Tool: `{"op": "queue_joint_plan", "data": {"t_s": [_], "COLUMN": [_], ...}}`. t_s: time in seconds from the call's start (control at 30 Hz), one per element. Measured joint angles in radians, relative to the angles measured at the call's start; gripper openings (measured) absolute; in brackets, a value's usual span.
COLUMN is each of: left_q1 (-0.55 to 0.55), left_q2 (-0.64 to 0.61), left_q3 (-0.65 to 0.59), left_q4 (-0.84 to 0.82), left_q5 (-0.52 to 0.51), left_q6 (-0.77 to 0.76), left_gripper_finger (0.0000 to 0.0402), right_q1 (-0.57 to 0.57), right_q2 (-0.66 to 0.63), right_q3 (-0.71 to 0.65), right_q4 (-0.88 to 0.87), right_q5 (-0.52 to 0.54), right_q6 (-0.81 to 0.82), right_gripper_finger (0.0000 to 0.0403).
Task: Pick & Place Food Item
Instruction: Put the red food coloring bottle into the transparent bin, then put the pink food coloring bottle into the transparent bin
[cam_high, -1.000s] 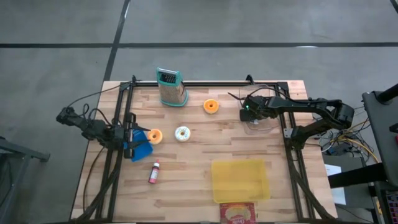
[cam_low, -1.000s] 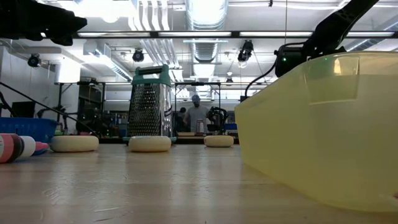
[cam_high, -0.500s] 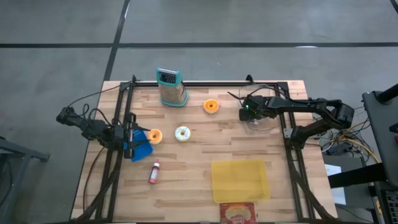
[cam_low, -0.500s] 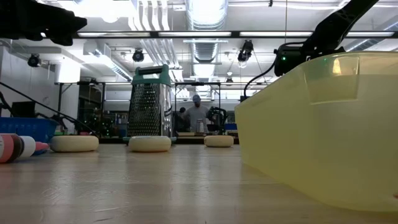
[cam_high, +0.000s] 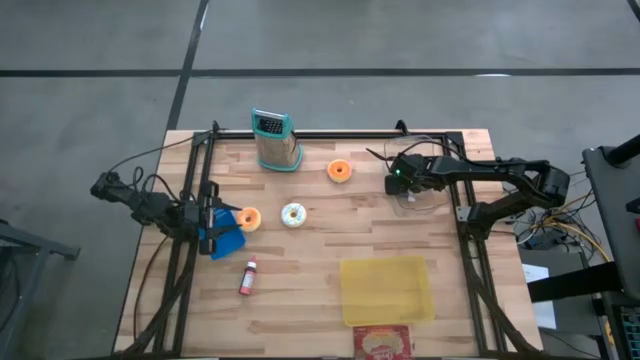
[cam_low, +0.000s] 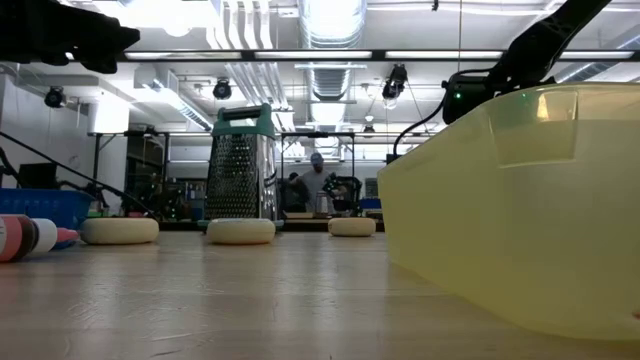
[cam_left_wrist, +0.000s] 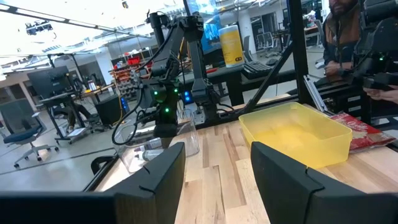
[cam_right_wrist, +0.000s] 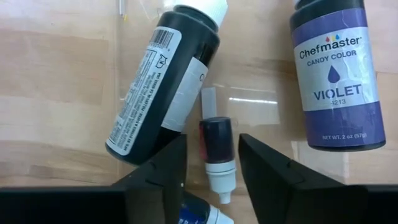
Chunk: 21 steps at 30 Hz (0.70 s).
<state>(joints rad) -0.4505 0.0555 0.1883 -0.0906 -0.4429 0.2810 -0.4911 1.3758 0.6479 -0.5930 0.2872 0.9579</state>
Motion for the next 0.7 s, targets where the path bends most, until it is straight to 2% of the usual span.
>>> {"op": "queue_joint_plan", "data": {"t_s": [0.33,0.7], "left_q1": [0.000,0.000], "left_q2": [0.000,0.000], "left_q3": [0.000,0.000], "left_q4": [0.000,0.000], "left_q5": [0.000,0.000], "left_q6": [0.000,0.000], "left_gripper_finger": [0.0188,0.0188], "right_q1": [-0.001,-0.001], "right_q2": [0.000,0.000], "right_q3": [0.000,0.000], "right_q4": [0.000,0.005], "right_q5": [0.004,0.004], "right_q6": [0.007,0.010], "right_gripper_finger": [0.0224,0.0246]}}
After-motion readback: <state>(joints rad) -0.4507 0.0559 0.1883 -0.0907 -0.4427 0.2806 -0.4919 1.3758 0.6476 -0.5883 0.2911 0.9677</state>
